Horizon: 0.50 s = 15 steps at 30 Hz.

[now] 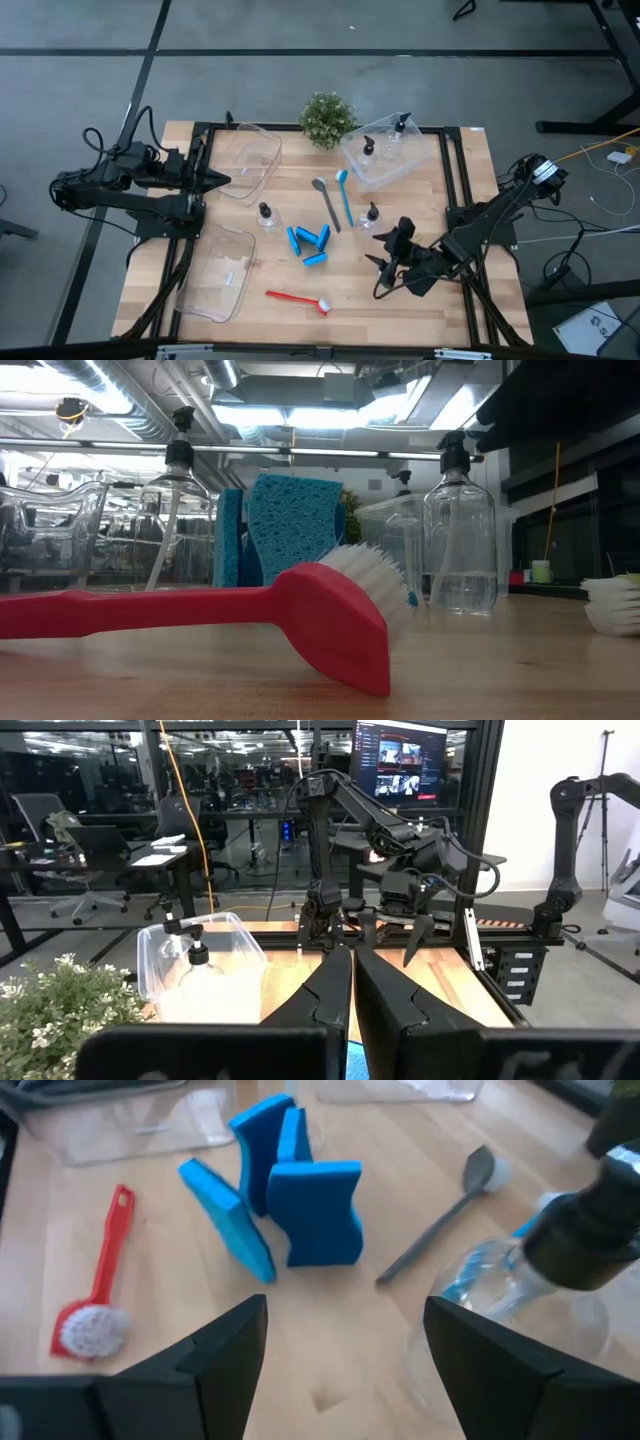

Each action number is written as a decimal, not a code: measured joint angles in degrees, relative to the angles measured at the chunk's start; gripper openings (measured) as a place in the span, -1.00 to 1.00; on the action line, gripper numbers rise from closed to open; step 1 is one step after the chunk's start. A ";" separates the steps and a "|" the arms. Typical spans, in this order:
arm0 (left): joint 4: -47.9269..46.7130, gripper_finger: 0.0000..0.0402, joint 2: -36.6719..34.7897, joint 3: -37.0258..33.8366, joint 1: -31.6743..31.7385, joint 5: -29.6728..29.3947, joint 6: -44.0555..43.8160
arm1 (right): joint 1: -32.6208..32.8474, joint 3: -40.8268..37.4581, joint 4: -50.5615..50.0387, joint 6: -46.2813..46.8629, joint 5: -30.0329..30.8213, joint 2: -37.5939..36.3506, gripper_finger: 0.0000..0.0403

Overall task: Pick & Place Kitchen Sink Supplies
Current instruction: Put the soap dispenser into the white bin

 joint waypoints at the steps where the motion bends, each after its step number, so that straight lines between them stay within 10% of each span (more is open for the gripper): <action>1: -0.02 -0.94 0.00 0.00 0.00 -0.02 0.00 | 0.02 0.00 -0.06 -0.70 -0.76 0.00 0.33; 15: -0.02 -0.94 0.00 0.00 0.00 0.00 0.00 | -0.45 0.00 -9.32 0.11 3.61 -1.44 0.33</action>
